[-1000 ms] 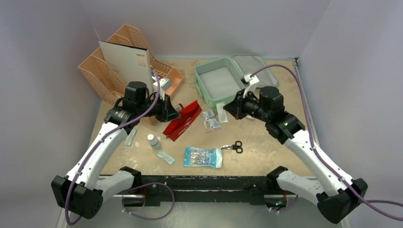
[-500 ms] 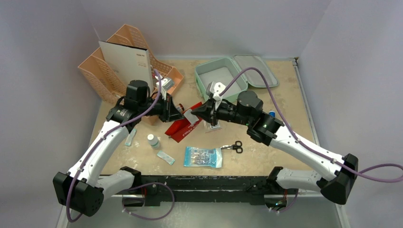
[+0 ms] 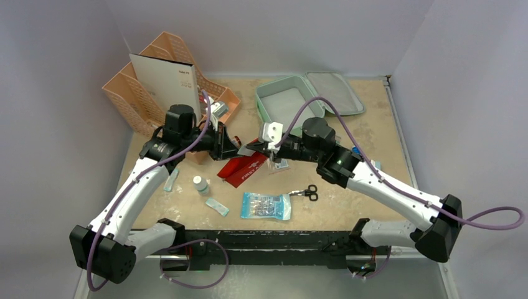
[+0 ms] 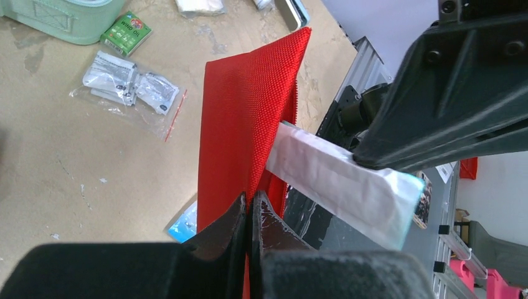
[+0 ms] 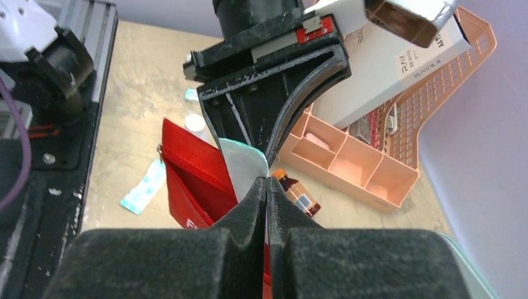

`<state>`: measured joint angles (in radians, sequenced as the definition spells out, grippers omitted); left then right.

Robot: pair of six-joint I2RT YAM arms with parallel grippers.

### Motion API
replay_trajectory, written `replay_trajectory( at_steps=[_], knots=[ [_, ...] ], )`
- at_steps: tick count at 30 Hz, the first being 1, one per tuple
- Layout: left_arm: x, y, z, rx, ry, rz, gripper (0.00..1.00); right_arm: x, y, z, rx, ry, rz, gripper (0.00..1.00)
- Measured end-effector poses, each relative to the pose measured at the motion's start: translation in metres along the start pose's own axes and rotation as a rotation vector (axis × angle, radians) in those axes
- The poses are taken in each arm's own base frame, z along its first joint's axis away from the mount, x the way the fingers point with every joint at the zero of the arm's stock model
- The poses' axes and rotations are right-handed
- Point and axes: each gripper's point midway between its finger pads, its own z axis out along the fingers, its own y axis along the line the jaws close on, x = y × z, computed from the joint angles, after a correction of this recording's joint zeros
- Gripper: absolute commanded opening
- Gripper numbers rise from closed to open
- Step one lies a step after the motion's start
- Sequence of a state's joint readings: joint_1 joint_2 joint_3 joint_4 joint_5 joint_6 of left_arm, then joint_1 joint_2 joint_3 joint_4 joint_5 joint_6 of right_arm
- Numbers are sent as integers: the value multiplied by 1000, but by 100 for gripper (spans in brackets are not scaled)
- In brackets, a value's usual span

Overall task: Organize the medicine kit
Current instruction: Place the medical item at the medicine pouch.

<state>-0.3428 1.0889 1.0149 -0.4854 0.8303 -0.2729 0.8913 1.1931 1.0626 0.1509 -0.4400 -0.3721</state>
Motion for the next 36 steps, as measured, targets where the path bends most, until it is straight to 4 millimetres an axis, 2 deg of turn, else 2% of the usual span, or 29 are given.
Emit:
replay_trajectory(
  at_steps=[11, 22, 36],
  knots=[
    [2, -1, 1, 9, 3, -5, 0, 36, 8, 0, -108, 183, -146, 0],
    [2, 1, 1, 3, 2, -6, 0, 73, 39, 14, -238, 336, -211, 0],
    [3, 5, 3, -8, 9, -16, 0, 78, 17, 14, -167, 454, -339, 0]
  ],
)
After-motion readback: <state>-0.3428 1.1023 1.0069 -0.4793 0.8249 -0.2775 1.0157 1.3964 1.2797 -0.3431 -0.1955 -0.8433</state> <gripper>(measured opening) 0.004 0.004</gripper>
